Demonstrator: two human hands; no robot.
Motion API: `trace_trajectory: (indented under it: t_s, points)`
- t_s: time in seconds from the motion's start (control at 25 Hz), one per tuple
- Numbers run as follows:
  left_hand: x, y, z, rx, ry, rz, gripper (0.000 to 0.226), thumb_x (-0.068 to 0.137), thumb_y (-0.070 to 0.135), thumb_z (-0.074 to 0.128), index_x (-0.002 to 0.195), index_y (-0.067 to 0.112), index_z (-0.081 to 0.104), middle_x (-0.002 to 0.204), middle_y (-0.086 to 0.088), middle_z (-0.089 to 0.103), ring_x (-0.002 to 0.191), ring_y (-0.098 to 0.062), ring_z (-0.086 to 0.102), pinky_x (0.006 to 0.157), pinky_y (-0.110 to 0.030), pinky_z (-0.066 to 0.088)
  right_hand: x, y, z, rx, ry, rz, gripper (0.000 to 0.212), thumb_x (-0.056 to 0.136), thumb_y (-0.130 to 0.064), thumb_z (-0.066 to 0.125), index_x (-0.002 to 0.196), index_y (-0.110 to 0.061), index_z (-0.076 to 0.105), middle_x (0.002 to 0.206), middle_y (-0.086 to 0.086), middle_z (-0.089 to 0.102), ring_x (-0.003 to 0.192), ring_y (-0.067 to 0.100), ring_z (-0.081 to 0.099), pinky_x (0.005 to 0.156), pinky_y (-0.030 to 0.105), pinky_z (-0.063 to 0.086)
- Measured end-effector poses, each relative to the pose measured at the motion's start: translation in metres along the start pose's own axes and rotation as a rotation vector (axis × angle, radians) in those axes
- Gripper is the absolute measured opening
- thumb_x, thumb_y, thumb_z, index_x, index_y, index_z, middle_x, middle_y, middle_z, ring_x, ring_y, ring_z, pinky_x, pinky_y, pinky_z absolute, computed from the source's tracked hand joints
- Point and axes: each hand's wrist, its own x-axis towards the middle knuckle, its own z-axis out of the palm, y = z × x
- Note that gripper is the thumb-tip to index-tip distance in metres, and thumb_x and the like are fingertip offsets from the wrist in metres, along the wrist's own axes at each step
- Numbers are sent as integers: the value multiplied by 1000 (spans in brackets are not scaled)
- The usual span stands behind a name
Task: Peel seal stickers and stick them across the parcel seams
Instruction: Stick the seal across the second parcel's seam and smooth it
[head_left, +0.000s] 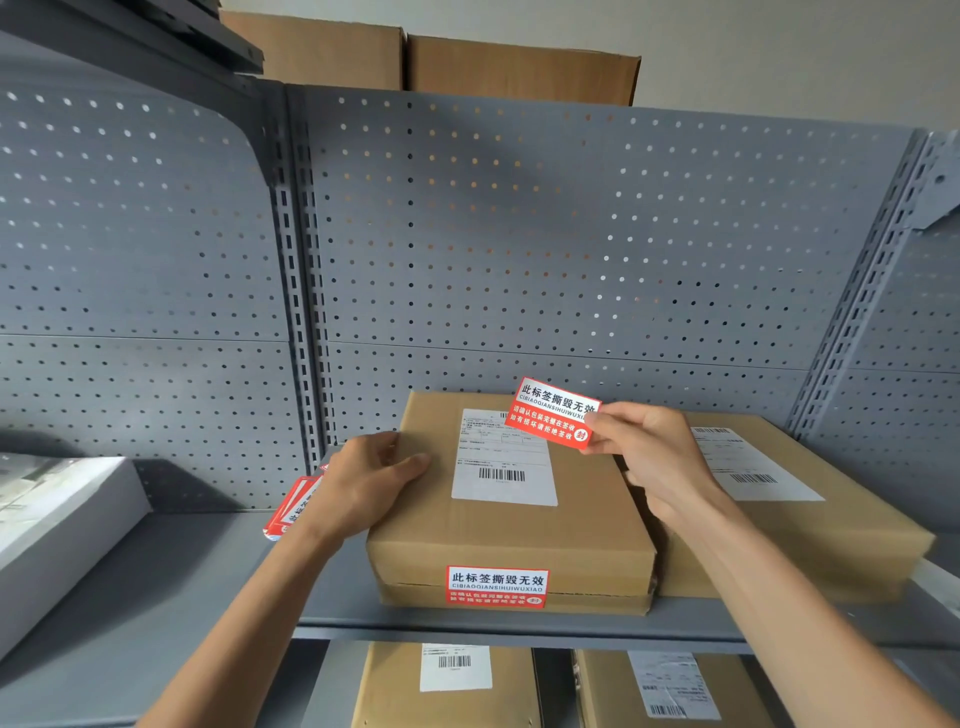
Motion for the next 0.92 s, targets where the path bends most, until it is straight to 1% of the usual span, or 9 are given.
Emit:
trace_trajectory:
  t_s: [0.08,0.16,0.24,0.32,0.44,0.6,0.68,0.8,0.92]
  points:
    - [0,2,-2,-32,24,41,10,93,31,76,90,21,75,88,5,79,83,-19,75,82,-43,61,0,-6,-1,17,2,-17,14,99,-15,67,103,-4,74,98,10,79,66,13,69,47,5,42]
    - [-3,6,-3,-49,55,84,7,91,28,78,89,29,71,91,10,78,89,-14,74,85,-40,59,0,-12,-2,27,1,-43,16,100,-12,65,105,0,74,98,13,77,68,16,67,44,2,39]
    - [-6,13,-3,-48,86,129,21,91,20,78,91,37,66,93,17,76,91,-1,71,84,-31,56,0,-16,-3,31,5,-76,16,100,-11,64,104,1,73,97,15,77,68,17,67,43,2,38]
    - [-8,16,-3,-43,106,156,29,91,15,78,103,37,64,97,20,73,92,5,69,83,-25,54,-1,-18,-2,38,13,-112,15,100,-10,64,102,2,73,95,14,77,68,18,67,45,2,39]
    - [-8,15,-2,8,158,175,49,88,20,79,133,26,62,109,12,75,105,-6,69,93,-32,56,-1,-20,-1,57,18,-164,13,99,-7,65,98,3,74,94,13,77,68,18,68,55,4,46]
    - [-10,19,0,85,253,203,73,86,19,79,152,24,48,126,2,72,123,-17,64,103,-35,52,-5,-25,3,101,8,-228,14,98,-2,64,88,-3,73,85,5,76,57,0,68,58,4,47]
    - [-13,20,1,92,293,225,80,86,15,78,157,26,42,129,-3,71,126,-20,62,102,-35,51,-7,-26,5,105,-6,-256,18,97,-1,64,82,-7,73,82,0,76,58,-3,69,60,5,48]
    - [-17,20,4,106,338,292,85,84,9,78,155,33,39,124,-2,70,115,-22,65,94,-39,55,-10,-24,9,103,-14,-280,17,97,-2,65,84,-6,75,83,-3,79,66,1,72,63,7,51]
    - [-21,18,6,92,346,321,89,81,5,79,155,34,37,138,2,59,114,-22,63,96,-45,54,-13,-23,9,102,-15,-298,16,97,-3,65,86,-5,76,83,-5,80,71,2,73,65,7,50]
